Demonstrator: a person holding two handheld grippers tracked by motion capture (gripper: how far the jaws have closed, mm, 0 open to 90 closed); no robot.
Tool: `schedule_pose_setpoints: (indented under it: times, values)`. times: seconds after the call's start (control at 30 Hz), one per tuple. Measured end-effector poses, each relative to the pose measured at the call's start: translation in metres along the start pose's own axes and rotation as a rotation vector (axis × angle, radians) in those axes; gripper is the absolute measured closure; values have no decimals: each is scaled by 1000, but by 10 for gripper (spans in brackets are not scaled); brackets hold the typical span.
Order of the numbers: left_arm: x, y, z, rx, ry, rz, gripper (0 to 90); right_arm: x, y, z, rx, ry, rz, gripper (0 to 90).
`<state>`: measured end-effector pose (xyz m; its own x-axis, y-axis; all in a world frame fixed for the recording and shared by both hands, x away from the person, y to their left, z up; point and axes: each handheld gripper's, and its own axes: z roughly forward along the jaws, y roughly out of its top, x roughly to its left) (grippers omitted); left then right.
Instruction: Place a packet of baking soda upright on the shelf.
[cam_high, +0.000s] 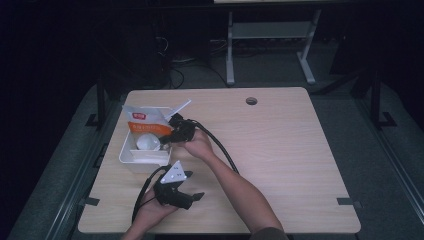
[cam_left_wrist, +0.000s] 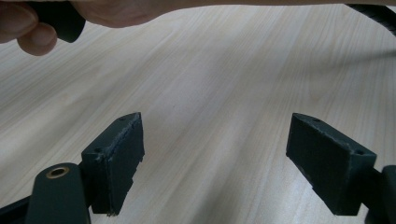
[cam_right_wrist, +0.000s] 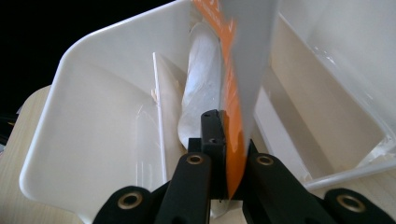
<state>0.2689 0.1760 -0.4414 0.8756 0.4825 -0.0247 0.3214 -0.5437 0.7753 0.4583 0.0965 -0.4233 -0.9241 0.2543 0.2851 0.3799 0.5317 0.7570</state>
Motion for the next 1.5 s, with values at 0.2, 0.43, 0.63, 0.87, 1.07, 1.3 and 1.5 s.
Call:
schedule_pose_setpoints:
  times: [0.2, 0.43, 0.63, 0.87, 1.07, 1.3, 1.5]
  values:
    - [0, 0, 0, 0, -1, 2, 185, 1, 3, -2, -7, 9, 2, 844]
    - [0, 0, 0, 1, 1, 3, 183, -1, 5, -13, -52, 20, 23, 835]
    - [0, 0, 0, 2, 4, 2, 182, 0, 6, -20, -68, 27, 24, 807]
    - [0, 0, 0, 1, 4, 3, 181, 2, 7, -30, -76, 23, 11, 772]
    - [1, 1, 0, 1, 6, 4, 177, 3, 5, -43, -84, 18, 7, 757]
    - [0, 1, 0, 7, 10, 11, 177, 4, -1, -61, -99, 8, 3, 754]
    - [0, 1, 0, 7, 11, 11, 177, 4, -9, -74, -107, 8, 11, 737]
